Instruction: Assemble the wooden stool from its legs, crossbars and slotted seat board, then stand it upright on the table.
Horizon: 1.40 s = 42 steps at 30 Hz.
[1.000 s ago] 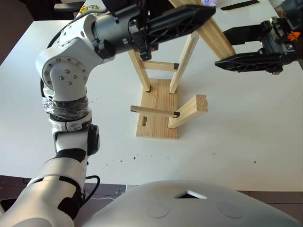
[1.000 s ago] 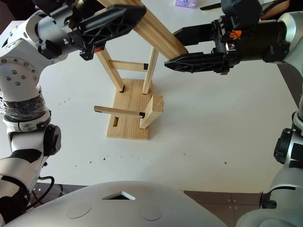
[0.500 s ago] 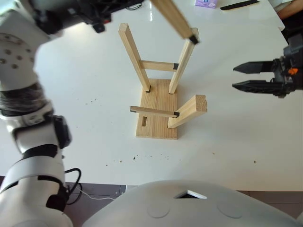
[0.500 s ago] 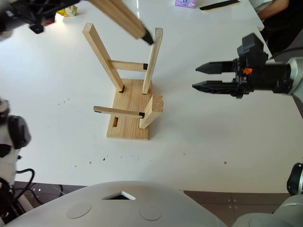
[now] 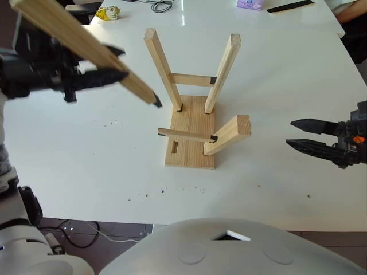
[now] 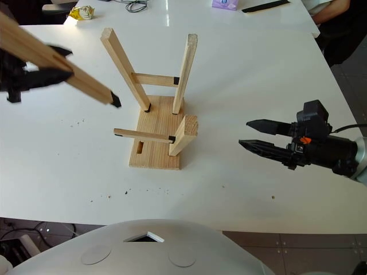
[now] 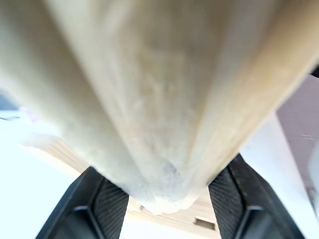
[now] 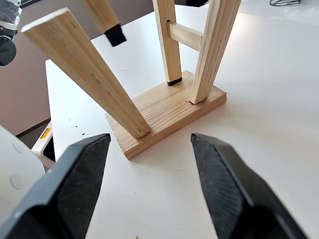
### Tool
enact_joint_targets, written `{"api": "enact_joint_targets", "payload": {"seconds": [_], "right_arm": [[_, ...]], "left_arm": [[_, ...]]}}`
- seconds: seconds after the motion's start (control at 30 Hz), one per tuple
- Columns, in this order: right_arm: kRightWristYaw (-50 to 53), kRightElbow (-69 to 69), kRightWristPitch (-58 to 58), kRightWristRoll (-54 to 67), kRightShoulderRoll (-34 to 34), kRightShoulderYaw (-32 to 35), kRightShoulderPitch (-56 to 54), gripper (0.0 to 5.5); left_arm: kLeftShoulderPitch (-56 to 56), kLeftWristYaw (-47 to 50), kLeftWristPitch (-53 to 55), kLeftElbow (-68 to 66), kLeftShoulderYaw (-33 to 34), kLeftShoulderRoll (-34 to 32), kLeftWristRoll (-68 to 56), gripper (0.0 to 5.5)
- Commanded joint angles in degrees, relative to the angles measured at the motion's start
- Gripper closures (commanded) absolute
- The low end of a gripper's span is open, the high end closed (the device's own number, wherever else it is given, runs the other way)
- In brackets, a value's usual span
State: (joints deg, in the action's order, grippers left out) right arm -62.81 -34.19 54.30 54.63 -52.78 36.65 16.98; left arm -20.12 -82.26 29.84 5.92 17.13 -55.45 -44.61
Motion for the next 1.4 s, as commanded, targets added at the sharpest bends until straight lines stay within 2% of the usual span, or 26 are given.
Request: {"api": "enact_joint_targets", "payload": {"seconds": [0.03,0.17,0.3,0.73,1.0,1.2,1.4], "right_arm": [[1.36,-0.84,-0.25,1.29,0.14,-0.35,0.74,2.51],[0.17,0.41,-0.26,0.79,-2.04,-1.97,0.33,2.51],[-1.47,2.34,-0.52,0.57,-4.63,-3.12,-1.31,2.51],[-4.94,4.28,-2.11,-0.33,-9.02,-8.47,-5.12,2.51],[-4.89,3.97,-2.01,0.55,-9.39,-9.72,-6.39,2.51],[-4.02,2.42,-1.92,0.80,-8.55,-9.50,-5.42,2.51],[-3.73,0.04,-2.03,1.29,-8.19,-8.85,-3.79,2.51]], "left_arm": [[4.56,-1.67,-10.17,-1.92,2.01,5.39,2.26,3.38],[15.12,-7.37,-20.72,0.54,0.88,9.92,4.62,3.38],[22.25,-10.18,-31.27,0.00,-2.70,9.95,7.36,3.38],[20.97,-7.10,-37.34,0.21,-6.63,15.12,9.40,3.38],[22.93,-9.99,-47.89,-4.88,-9.33,15.02,13.61,3.38],[22.09,-10.12,-46.97,-5.53,-12.37,11.87,12.30,3.38],[20.86,-9.68,-30.79,-0.88,-13.90,6.25,5.08,3.38]]}}
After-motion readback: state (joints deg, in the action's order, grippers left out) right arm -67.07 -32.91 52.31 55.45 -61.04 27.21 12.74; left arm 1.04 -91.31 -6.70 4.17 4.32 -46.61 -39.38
